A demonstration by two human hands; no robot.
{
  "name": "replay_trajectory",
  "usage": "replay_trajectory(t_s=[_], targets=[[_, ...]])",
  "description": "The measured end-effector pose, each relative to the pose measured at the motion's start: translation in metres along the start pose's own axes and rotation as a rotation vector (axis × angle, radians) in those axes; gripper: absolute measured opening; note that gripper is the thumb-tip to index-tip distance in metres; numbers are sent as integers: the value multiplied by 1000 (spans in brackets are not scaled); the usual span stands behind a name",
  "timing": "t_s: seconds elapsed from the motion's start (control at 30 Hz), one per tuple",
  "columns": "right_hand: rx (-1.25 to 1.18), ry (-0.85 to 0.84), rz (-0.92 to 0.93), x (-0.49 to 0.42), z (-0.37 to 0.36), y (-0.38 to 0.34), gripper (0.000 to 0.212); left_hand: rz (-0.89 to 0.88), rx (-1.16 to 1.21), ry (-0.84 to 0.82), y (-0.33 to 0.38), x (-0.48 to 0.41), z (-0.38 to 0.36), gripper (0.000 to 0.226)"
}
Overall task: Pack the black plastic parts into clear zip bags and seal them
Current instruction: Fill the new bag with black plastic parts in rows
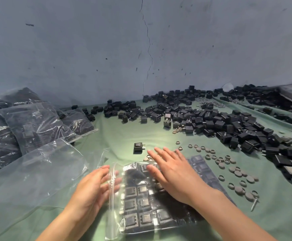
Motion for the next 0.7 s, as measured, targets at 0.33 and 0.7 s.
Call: replay_trajectory(t_s=[0.33, 0.7], targets=[[-42, 28, 122, 4, 16, -5, 50, -186, -413, 40, 7, 4, -6, 18], [3, 15, 201, 4, -7, -21, 50, -76, -148, -76, 2, 6, -19, 29]])
Point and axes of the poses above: each hand's wrist, its own x-axis away from the middle knuckle, its own z-axis out of the back of the hand, y = z × x, the point moved 8 cm from there along -x, towards the middle knuckle, and after that the axes turned 6 degrees about -x, right-handed, at the moved point
